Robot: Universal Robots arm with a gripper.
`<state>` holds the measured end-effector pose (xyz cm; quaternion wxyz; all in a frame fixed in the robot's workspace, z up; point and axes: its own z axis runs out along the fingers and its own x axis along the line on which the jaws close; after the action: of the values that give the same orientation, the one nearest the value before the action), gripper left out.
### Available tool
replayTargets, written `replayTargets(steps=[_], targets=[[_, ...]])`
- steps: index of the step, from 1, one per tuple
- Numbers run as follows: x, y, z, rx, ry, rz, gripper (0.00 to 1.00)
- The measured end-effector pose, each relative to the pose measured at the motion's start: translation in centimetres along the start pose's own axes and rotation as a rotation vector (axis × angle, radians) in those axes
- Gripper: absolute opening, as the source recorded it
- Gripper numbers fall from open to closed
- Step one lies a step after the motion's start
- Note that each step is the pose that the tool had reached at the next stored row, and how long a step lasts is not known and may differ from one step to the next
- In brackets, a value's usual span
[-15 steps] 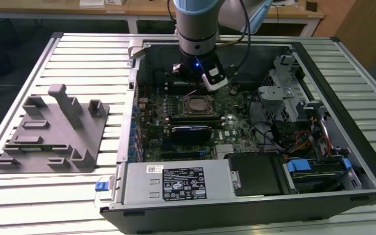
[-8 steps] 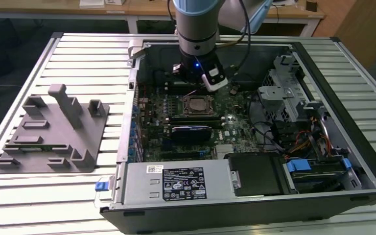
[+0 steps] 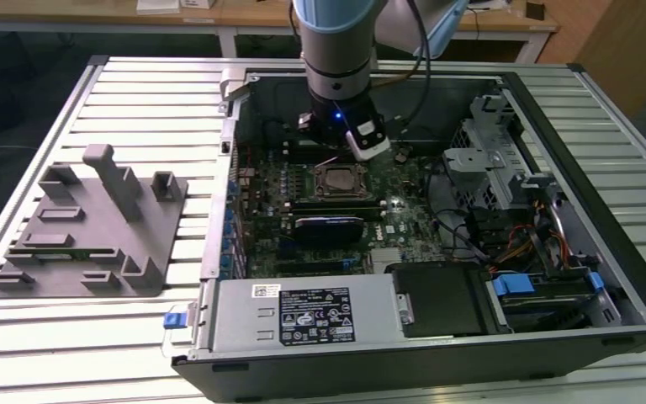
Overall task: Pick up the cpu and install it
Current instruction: 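Install the first cpu locking lever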
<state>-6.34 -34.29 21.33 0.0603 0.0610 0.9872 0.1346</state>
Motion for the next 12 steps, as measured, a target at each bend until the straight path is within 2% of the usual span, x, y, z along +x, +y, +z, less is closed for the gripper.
replayTargets(steps=[4, 12], targets=[[0.03, -0.05, 0.23, 0.0009, -0.0113, 0.015, 0.11], [0.36, 0.32, 0.52, 0.0044, -0.0245, 0.049, 0.11]])
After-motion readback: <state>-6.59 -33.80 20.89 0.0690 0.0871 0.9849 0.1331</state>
